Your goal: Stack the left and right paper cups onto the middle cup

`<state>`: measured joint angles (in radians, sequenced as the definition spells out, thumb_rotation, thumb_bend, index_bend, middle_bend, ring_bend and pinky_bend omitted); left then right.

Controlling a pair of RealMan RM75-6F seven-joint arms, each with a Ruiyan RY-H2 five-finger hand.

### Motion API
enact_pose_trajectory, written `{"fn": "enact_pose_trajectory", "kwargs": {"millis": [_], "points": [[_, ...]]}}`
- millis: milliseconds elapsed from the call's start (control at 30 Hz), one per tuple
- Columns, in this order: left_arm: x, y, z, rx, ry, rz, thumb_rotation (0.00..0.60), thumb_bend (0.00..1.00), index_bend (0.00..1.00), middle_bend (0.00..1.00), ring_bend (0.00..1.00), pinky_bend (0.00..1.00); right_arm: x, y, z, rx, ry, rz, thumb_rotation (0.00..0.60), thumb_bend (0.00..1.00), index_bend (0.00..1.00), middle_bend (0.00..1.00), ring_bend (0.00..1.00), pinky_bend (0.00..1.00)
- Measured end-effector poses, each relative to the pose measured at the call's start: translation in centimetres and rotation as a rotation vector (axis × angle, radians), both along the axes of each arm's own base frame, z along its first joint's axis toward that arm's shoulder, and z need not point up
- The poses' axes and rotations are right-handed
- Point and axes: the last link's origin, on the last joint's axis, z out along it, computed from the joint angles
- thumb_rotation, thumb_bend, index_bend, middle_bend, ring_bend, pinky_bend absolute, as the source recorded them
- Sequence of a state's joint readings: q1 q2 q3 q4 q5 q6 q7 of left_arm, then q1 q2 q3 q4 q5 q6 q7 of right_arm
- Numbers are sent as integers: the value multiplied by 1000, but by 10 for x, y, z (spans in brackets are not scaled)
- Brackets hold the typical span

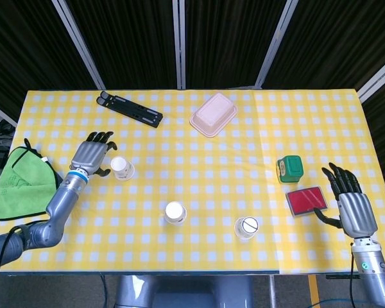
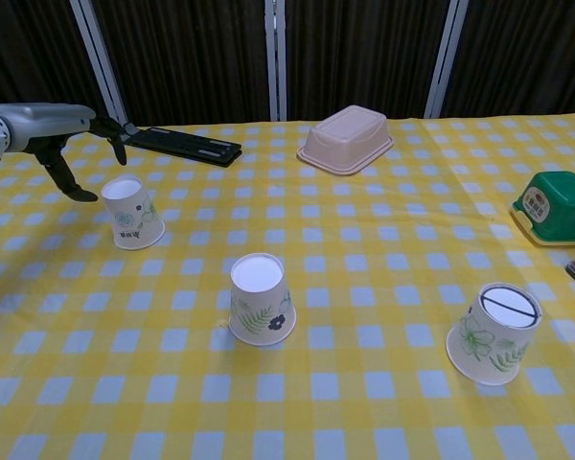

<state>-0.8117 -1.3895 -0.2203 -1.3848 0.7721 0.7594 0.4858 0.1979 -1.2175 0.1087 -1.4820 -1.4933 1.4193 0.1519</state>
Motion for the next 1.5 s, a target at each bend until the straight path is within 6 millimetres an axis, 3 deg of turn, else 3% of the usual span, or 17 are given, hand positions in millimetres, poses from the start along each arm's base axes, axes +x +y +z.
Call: {"fn": "enact_pose_trajectory", "kwargs": {"millis": [667,1100,1300,1500], "points": [[10,0,-18,-33,11,-20,600,351,345,0,0,0,2,1,1,0,-8,8,600,137,35,0,0,0],[14,-5,-7,-6,-12,-42,600,356,391,0,0,0,4,3,0,3,-7,16,600,137,35,0,0,0],[30,-13,7,12,-56,-101,600,356,403,0,0,0,4,4,1,-1,-6,18,600,137,35,0,0,0],[57,-37,18,-11,-116,-226,600,356,399,0,0,0,5,4,2,-7,-8,19,600,137,35,0,0,0]]}}
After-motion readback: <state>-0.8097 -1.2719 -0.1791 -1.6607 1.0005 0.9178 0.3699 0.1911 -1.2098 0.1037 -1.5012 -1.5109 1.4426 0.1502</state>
